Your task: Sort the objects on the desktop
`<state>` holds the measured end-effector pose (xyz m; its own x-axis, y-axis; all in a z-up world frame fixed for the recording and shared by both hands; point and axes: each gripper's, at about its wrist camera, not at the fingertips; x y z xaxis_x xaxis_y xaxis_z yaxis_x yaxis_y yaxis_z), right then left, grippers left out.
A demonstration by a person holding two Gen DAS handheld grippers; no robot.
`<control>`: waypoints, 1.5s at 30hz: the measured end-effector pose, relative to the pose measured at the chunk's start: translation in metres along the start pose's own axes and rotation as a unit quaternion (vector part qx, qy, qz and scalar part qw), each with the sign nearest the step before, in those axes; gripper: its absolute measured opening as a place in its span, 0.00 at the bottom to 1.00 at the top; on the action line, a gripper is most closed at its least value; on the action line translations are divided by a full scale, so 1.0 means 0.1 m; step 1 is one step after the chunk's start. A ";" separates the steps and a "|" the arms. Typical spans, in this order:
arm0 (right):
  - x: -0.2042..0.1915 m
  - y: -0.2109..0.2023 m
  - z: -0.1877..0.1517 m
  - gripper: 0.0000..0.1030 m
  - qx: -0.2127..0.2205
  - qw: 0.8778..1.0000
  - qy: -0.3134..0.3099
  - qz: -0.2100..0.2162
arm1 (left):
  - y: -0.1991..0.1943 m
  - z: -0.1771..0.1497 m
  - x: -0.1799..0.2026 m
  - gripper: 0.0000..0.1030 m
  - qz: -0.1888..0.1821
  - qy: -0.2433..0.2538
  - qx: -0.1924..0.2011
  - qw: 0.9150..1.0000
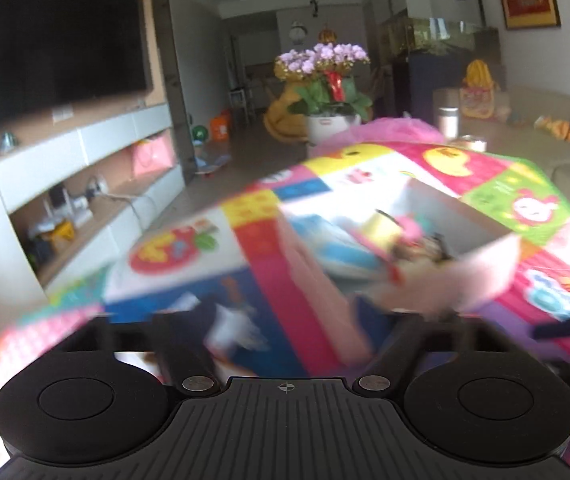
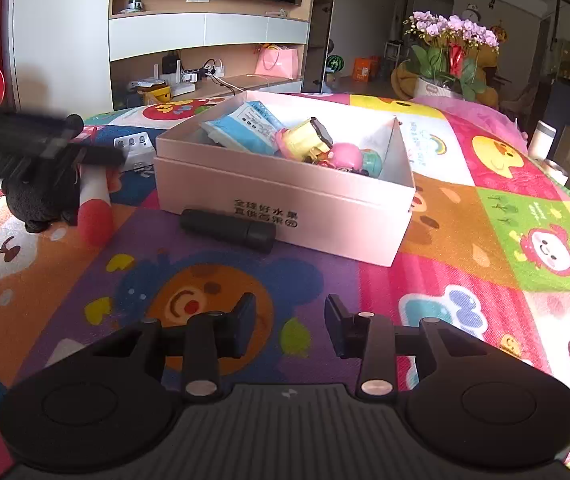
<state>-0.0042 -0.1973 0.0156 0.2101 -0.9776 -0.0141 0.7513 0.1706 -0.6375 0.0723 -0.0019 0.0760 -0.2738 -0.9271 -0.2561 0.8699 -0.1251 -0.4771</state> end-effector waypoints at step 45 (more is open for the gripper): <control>-1.43 1.08 2.05 0.47 -0.109 0.978 -0.007 0.178 | -0.77 -0.97 -0.54 0.97 -0.068 -0.164 -0.028 0.984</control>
<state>0.1750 -0.0137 0.1070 0.4445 -0.8586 -0.2555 0.4783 0.4687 -0.7427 -0.0192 0.0925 0.0448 -0.2302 -0.9686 0.0937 0.8087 -0.2440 -0.5353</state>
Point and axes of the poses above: each gripper's, at about its wrist camera, not at the fingertips, and y roughly the way its jaws point, x to its right, z to its top, and after that the axes turned 7 degrees about y, right-handed
